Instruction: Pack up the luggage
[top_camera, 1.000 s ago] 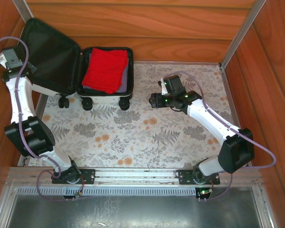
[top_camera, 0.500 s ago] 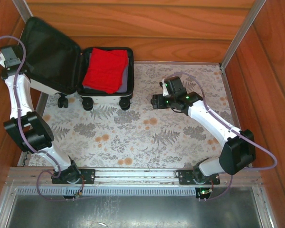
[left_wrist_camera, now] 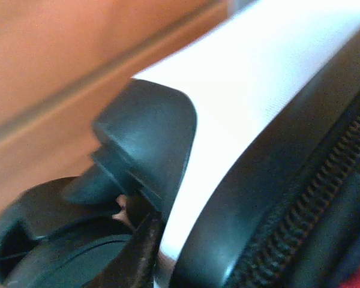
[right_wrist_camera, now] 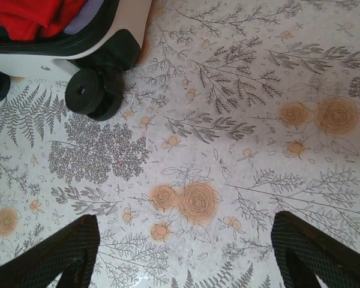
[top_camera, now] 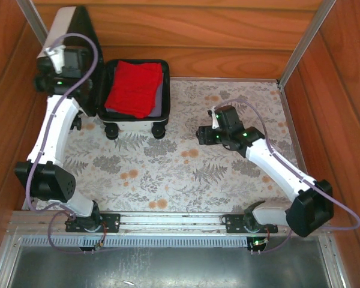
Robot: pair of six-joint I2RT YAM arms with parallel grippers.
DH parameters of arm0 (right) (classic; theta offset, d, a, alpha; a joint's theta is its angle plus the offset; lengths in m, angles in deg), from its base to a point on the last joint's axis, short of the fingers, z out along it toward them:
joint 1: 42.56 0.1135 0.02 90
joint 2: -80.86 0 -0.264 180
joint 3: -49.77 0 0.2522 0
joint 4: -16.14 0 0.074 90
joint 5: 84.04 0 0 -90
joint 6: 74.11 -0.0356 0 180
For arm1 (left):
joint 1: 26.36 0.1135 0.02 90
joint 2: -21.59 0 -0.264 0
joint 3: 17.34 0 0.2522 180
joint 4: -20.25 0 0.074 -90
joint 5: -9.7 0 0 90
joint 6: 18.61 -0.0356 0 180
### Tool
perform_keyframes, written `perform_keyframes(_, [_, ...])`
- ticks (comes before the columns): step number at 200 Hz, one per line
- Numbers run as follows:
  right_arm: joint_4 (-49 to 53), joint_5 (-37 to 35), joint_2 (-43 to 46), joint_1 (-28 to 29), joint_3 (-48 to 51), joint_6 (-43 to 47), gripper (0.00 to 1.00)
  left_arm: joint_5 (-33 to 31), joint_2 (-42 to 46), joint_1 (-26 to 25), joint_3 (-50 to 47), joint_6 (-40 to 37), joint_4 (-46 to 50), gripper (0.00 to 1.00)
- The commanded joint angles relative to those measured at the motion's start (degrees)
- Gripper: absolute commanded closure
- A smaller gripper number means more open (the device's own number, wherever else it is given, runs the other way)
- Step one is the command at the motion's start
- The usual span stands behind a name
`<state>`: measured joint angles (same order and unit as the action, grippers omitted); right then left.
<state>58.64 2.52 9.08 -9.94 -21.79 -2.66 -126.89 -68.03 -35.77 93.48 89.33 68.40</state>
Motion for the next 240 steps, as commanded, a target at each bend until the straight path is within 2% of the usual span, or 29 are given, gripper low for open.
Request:
perform_keyframes(1, [0.1,-3.2,4.4,0.3,2.5,-0.2,0.19,7.1,-1.7,-12.6,2.4,-0.2,-3.0,0.54])
perform_keyframes(17, [0.8,-5.2,7.2,0.3,4.2,-0.7,0.18,4.6,-4.4,-21.5,5.6,-4.2,-4.1,0.41])
perform_keyframes(33, [2.0,-6.9,8.7,0.2,4.8,-1.3,0.18,-1.0,-9.5,-30.6,12.2,-13.1,-4.9,0.28])
perform_keyframes(53, [3.8,-8.8,9.8,0.2,4.9,-1.8,0.17,-3.1,-15.6,-39.1,22.5,-26.0,-4.8,0.22])
perform_keyframes(72, [4.3,-9.4,10.7,0.2,4.9,-2.0,0.17,-4.7,-17.6,-43.3,30.5,-35.5,-4.7,0.2])
perform_keyframes(92, [4.0,-9.2,11.3,0.2,4.9,-2.1,0.18,-2.4,-13.9,-42.9,32.7,-38.0,-4.7,0.19])
perform_keyframes(104, [3.6,-8.5,11.1,0.2,4.5,-2.2,0.18,-0.8,-9.9,-39.3,31.2,-36.1,-4.7,0.19])
perform_keyframes(120, [3.2,-7.0,10.0,0.3,3.3,-2.6,0.17,2.7,-3.1,-29.2,24.8,-28.4,-4.1,0.19])
perform_keyframes(133, [3.1,-5.8,8.6,0.3,1.7,-3.0,0.17,10.3,3.0,-17.9,15.8,-17.9,-3.9,0.2])
perform_keyframes(140, [3.2,-5.3,7.7,0.4,0.7,-3.4,0.17,14.9,5.6,-10.2,11.0,-12.1,-3.2,0.22])
perform_keyframes(162, [3.9,-2.9,4.2,1.2,-3.8,-3.7,0.18,34.0,9.9,13.5,-3.7,4.6,-3.1,0.31])
perform_keyframes(172, [5.0,-1.7,1.9,2.0,-6.7,-3.3,0.18,39.6,9.2,21.1,-9.5,9.2,-4.5,0.41])
perform_keyframes(178, [6.2,-1.5,0.3,2.7,-9.0,-3.1,0.18,43.2,8.1,24.5,-12.5,11.3,-5.7,0.43])
perform_keyframes(187, [7.9,-2.2,-2.2,4.4,-12.3,-2.6,0.18,47.2,6.0,28.1,-16.7,13.5,-8.1,0.45])
perform_keyframes(200, [8.8,-3.4,-5.1,6.9,-16.2,-2.0,0.18,49.6,2.3,30.1,-20.8,14.3,-11.3,0.48])
perform_keyframes(216, [8.3,-3.8,-7.7,9.2,-19.4,-1.8,0.18,52.3,-3.0,30.2,-22.3,13.6,-13.6,0.5])
perform_keyframes(240, [6.9,-3.1,-9.7,10.9,-21.7,-1.4,0.18,60.8,-9.8,29.8,-20.7,13.7,-16.2,0.52])
